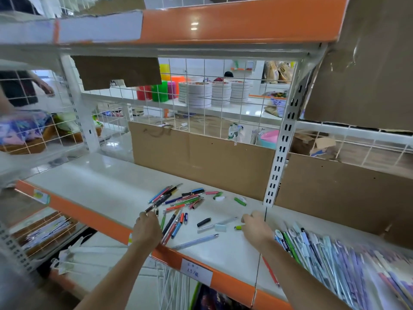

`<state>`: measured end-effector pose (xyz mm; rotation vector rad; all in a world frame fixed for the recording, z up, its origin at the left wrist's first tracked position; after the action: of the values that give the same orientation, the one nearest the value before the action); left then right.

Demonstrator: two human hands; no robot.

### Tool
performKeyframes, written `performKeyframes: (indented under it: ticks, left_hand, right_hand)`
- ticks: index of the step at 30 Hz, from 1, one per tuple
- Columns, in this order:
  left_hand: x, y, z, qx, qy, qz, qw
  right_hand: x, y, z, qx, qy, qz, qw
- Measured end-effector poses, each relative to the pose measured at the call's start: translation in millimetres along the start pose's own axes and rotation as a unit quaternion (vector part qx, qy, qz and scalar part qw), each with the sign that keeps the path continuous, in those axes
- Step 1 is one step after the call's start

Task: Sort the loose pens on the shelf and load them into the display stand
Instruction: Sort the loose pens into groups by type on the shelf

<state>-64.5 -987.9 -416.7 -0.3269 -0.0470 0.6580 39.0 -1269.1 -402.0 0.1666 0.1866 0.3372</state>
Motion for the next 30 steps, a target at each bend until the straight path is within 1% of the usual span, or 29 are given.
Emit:
performKeyframes:
  ticks: [2, 4, 6, 8, 10, 12, 14, 15, 16, 19, 22, 24, 26, 28, 30]
  left_hand:
    - [2, 2, 3, -0.011, 0.011, -0.001, 1.000]
    - [4, 2, 5, -0.011, 0.023, -0.008, 1.000]
    - [4, 3, 9, -0.003, 0.023, -0.011, 1.000]
    - [3, 6, 8, -0.004, 0.001, -0.020, 1.000]
    - [-4, 5, 7, -0.020, -0.043, -0.037, 0.998]
    - [-15, -4, 5, -0.065, -0.071, -0.072, 0.993]
    - [-28, -19, 1, -0.092, -0.075, -0.116, 0.986]
    - [-35, -29, -3, -0.091, -0.073, -0.144, 0.983]
    - [-41, -41, -7, -0.094, -0.066, -0.178, 0.977]
    - [-63, -81, -18, -0.126, -0.038, -0.298, 0.945]
    - [-76, -111, -32, -0.147, 0.015, -0.358, 0.922]
    - [-81, -118, -42, -0.161, 0.042, -0.370, 0.914]
    - [-85, -117, -53, -0.157, 0.074, -0.368, 0.913]
    - [-90, -115, -58, -0.128, 0.077, -0.367, 0.918]
    - [-93, -115, -56, -0.134, 0.074, -0.373, 0.915]
  right_hand:
    - [2, 4, -2, -0.035, -0.005, 0.010, 0.999]
    - [1, 7, -3, -0.032, -0.017, 0.022, 0.999]
    - [-1, 9, -3, 0.033, -0.020, 0.037, 0.999]
    - [-9, 8, -6, 0.169, -0.009, 0.040, 0.985]
    - [-24, 5, -10, 0.311, 0.008, 0.041, 0.949]
    - [-44, 2, -18, 0.432, 0.038, 0.037, 0.900]
    - [-60, -2, -26, 0.520, 0.054, 0.026, 0.852]
    - [-66, -4, -30, 0.547, 0.056, 0.019, 0.835]
    - [-70, -5, -33, 0.561, 0.056, 0.012, 0.826]
    - [-76, -7, -36, 0.558, 0.032, 0.010, 0.829]
    - [-80, -12, -35, 0.573, 0.002, 0.001, 0.819]
    - [-84, -15, -34, 0.600, -0.007, -0.002, 0.800]
    - [-87, -18, -34, 0.635, -0.020, -0.005, 0.772]
    - [-88, -21, -34, 0.660, -0.034, -0.010, 0.750]
    - [-86, -25, -35, 0.675, -0.047, -0.019, 0.736]
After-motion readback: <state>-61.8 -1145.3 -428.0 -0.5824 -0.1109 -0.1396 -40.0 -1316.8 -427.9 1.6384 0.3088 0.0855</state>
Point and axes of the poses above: each hand's wrist, its own x-axis towards the middle knuckle, its own z-axis out of the back of the hand, y = z × x, the point moved 5 cm from there along x, towards the middle knuckle, and after that the axes turned 5 degrees about y, right-handed, at the moved point
